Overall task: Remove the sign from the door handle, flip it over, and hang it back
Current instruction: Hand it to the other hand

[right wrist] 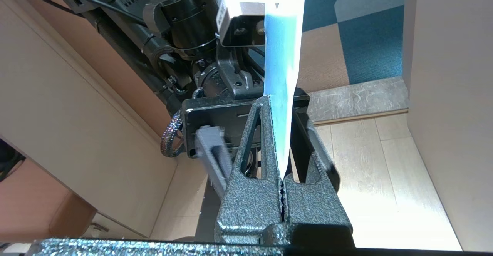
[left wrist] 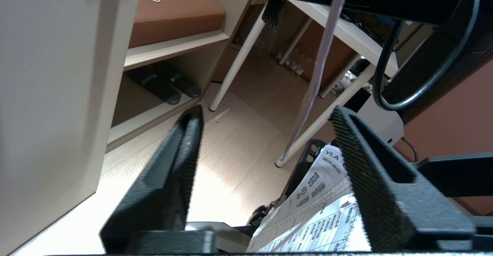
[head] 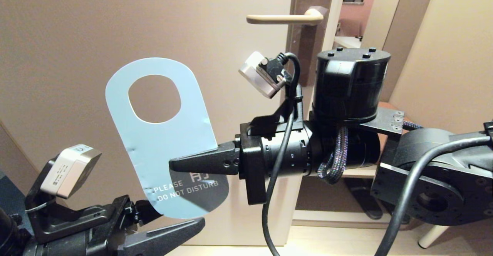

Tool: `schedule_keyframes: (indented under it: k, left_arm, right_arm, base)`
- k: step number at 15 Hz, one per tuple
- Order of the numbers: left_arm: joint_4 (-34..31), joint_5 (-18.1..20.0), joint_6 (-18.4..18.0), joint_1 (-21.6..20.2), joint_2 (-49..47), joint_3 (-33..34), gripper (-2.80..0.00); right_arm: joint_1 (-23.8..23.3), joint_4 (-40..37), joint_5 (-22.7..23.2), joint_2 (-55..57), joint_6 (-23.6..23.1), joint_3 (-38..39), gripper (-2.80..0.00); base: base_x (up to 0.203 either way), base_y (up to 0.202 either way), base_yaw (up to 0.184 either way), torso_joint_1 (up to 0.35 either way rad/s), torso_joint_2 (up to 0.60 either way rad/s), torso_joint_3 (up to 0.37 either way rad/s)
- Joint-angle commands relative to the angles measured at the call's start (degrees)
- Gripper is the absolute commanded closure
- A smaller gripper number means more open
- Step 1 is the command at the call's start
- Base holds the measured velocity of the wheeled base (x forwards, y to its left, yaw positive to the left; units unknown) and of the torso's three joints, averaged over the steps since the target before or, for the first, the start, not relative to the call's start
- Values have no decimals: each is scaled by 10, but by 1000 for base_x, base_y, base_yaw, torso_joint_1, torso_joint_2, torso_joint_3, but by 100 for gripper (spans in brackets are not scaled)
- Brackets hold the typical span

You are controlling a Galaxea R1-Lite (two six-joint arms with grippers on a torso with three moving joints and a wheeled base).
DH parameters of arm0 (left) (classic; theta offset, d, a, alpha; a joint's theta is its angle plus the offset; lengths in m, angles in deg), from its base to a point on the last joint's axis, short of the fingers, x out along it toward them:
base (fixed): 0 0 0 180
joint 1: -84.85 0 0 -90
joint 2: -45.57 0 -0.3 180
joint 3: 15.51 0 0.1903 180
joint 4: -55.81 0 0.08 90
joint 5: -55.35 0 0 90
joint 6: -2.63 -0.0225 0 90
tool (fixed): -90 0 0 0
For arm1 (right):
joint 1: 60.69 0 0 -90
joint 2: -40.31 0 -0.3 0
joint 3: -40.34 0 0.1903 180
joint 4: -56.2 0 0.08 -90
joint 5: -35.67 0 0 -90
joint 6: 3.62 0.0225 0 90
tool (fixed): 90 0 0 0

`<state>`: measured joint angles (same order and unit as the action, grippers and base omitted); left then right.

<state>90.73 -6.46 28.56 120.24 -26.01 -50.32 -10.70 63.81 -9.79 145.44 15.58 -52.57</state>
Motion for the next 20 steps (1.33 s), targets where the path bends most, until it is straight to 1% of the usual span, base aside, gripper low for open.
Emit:
schedule_keyframes:
  k: [1,9,10,13,20]
  left_arm:
    - [3,2,2,-1,-3,-6,-280]
    - [4,1,4,-12,-27,-53,-280]
    - [5,0,11,-12,-29,-60,-280]
    - [32,0,32,-12,-35,-60,-280]
    - [33,1,31,-10,-32,-43,-280]
  right_arm:
    - [0,2,3,-1,1,1,0]
    - [1,3,3,-1,0,0,0]
    - [1,3,3,-2,0,0,0]
    - [1,3,3,-3,0,0,0]
    - [1,4,4,-3,0,-2,0]
  base:
    - [0,0,0,0,0,0]
    - [0,0,0,0,0,0]
    - [0,0,0,0,0,0]
    - [0,0,0,0,0,0]
    - [0,0,0,0,0,0]
